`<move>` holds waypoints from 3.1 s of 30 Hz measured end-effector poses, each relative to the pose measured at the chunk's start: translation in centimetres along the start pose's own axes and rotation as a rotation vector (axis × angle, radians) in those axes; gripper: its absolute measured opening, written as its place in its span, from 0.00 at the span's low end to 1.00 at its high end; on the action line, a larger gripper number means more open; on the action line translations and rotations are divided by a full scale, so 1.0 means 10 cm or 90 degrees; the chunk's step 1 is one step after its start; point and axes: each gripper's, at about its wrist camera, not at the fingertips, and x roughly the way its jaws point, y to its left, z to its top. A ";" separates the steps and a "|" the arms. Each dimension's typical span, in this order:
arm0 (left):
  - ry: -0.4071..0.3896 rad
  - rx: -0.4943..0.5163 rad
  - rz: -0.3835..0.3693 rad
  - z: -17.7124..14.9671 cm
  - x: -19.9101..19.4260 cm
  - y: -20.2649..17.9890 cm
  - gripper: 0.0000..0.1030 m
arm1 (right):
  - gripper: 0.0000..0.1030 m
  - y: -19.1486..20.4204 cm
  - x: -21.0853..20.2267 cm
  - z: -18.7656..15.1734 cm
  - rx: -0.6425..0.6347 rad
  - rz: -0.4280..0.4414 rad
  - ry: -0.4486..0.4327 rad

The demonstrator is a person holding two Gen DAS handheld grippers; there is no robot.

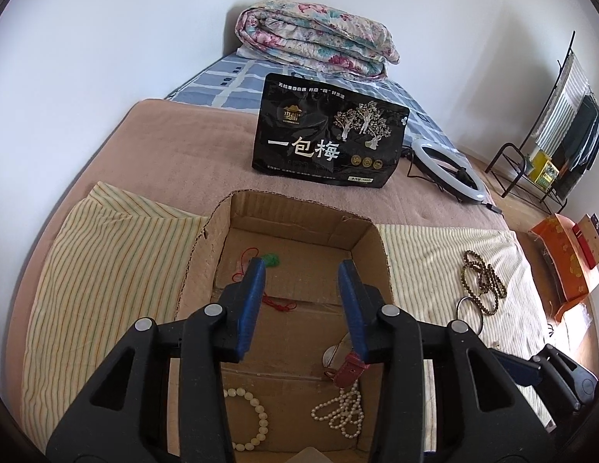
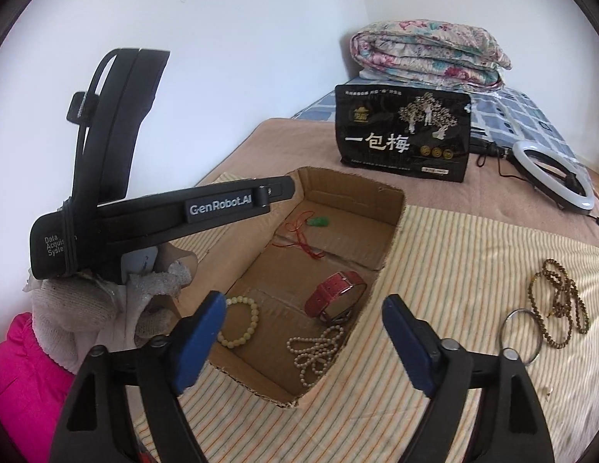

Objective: Organize jewelry
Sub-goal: 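Lower both tools into the box and open them to release the jewelry, then move both open tools out of the box over the bead strand and bangle, then grasp the blue bangle with the left tool while the right tool grasps the brown bead strand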

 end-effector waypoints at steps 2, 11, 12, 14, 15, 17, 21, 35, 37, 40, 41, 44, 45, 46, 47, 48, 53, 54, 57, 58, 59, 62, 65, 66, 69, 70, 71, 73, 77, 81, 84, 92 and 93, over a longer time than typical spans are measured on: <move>-0.001 0.002 -0.001 -0.01 -0.01 -0.03 0.38 | 0.91 -0.04 -0.04 0.00 0.008 -0.015 -0.007; -0.022 0.003 -0.021 0.01 -0.11 -0.17 0.70 | 0.98 -0.30 -0.19 -0.01 0.038 -0.054 -0.013; -0.023 0.000 -0.022 0.02 -0.11 -0.18 0.70 | 0.98 -0.32 -0.21 -0.02 0.040 -0.055 -0.014; -0.024 -0.006 -0.024 0.03 -0.11 -0.19 0.70 | 0.98 -0.39 -0.27 -0.04 0.042 -0.060 -0.015; -0.024 -0.007 -0.025 0.03 -0.12 -0.20 0.70 | 0.98 -0.42 -0.29 -0.05 0.041 -0.064 -0.016; -0.025 -0.006 -0.026 0.02 -0.12 -0.22 0.70 | 0.98 -0.48 -0.35 -0.08 0.037 -0.076 -0.017; -0.025 0.009 -0.030 0.01 -0.13 -0.31 0.70 | 0.98 -0.69 -0.49 -0.15 0.048 -0.099 -0.018; -0.027 0.093 -0.086 -0.13 -0.16 -1.00 0.70 | 1.00 -1.54 -1.13 -0.17 0.147 -0.173 -0.104; -0.020 0.103 -0.098 -0.17 -0.14 -1.11 0.70 | 1.00 -1.65 -1.18 -0.15 0.149 -0.187 -0.104; -0.006 0.117 -0.115 -0.23 -0.11 -1.27 0.73 | 1.00 -1.79 -1.22 -0.14 0.146 -0.206 -0.099; -0.001 0.121 -0.121 -0.24 -0.10 -1.32 0.76 | 1.00 -1.83 -1.23 -0.14 0.146 -0.212 -0.097; 0.008 0.136 -0.134 -0.31 -0.06 -1.48 0.77 | 1.00 -1.99 -1.23 -0.12 0.149 -0.223 -0.084; 0.012 0.143 -0.137 -0.34 -0.03 -1.54 0.77 | 1.00 -2.06 -1.23 -0.12 0.151 -0.225 -0.080; 0.015 0.149 -0.139 -0.36 -0.01 -1.59 0.77 | 1.00 -2.13 -1.22 -0.11 0.151 -0.229 -0.075; 0.019 0.156 -0.142 -0.39 0.01 -1.64 0.77 | 1.00 -2.20 -1.22 -0.11 0.151 -0.235 -0.072; 0.026 0.162 -0.147 -0.43 0.05 -1.70 0.77 | 1.00 -2.26 -1.21 -0.12 0.149 -0.240 -0.070; 0.064 0.202 -0.156 -0.61 0.23 -1.99 0.77 | 1.00 -2.78 -1.03 -0.23 0.174 -0.270 -0.032; 0.070 0.207 -0.157 -0.64 0.28 -2.04 0.77 | 1.00 -2.86 -0.99 -0.26 0.183 -0.269 -0.024; 0.086 0.212 -0.159 -0.72 0.42 -2.15 0.77 | 1.00 -3.15 -0.81 -0.36 0.210 -0.252 0.001; 0.094 0.216 -0.158 -0.75 0.47 -2.19 0.77 | 1.00 -3.21 -0.76 -0.38 0.215 -0.247 0.005; 0.102 0.222 -0.158 -0.77 0.52 -2.23 0.77 | 1.00 -3.25 -0.72 -0.39 0.218 -0.244 0.008; 0.117 0.266 -0.157 -0.88 0.64 -2.37 0.77 | 1.00 -3.35 -0.57 -0.42 0.210 -0.237 0.021; 0.134 0.297 -0.161 -0.99 0.76 -2.47 0.77 | 1.00 -3.40 -0.47 -0.42 0.197 -0.234 0.023; 0.137 0.304 -0.154 -1.02 0.80 -2.50 0.77 | 1.00 -3.41 -0.45 -0.42 0.191 -0.231 0.025; 0.159 0.320 -0.145 -1.10 0.95 -2.57 0.77 | 1.00 -3.45 -0.38 -0.39 0.177 -0.228 0.030; 0.163 0.324 -0.141 -1.12 0.98 -2.58 0.77 | 1.00 -3.46 -0.35 -0.37 0.174 -0.226 0.032; 0.161 0.328 -0.133 -1.13 1.01 -2.59 0.77 | 1.00 -3.47 -0.32 -0.36 0.171 -0.223 0.034; 0.158 0.335 -0.117 -1.14 1.08 -2.61 0.77 | 1.00 -3.49 -0.27 -0.34 0.163 -0.215 0.039; 0.170 0.325 -0.104 -1.12 1.22 -2.59 0.77 | 1.00 -3.50 -0.12 -0.31 0.146 -0.208 0.059; 0.182 0.319 -0.098 -1.12 1.33 -2.58 0.77 | 1.00 -3.48 0.04 -0.30 0.131 -0.188 0.081; 0.180 0.324 -0.091 -1.13 1.39 -2.58 0.77 | 1.00 -3.46 0.16 -0.29 0.120 -0.180 0.097; 0.171 0.322 -0.092 -1.10 1.49 -2.54 0.77 | 1.00 -3.41 0.39 -0.24 0.103 -0.157 0.125; 0.169 0.322 -0.093 -1.09 1.49 -2.53 0.77 | 1.00 -3.40 0.43 -0.24 0.098 -0.159 0.133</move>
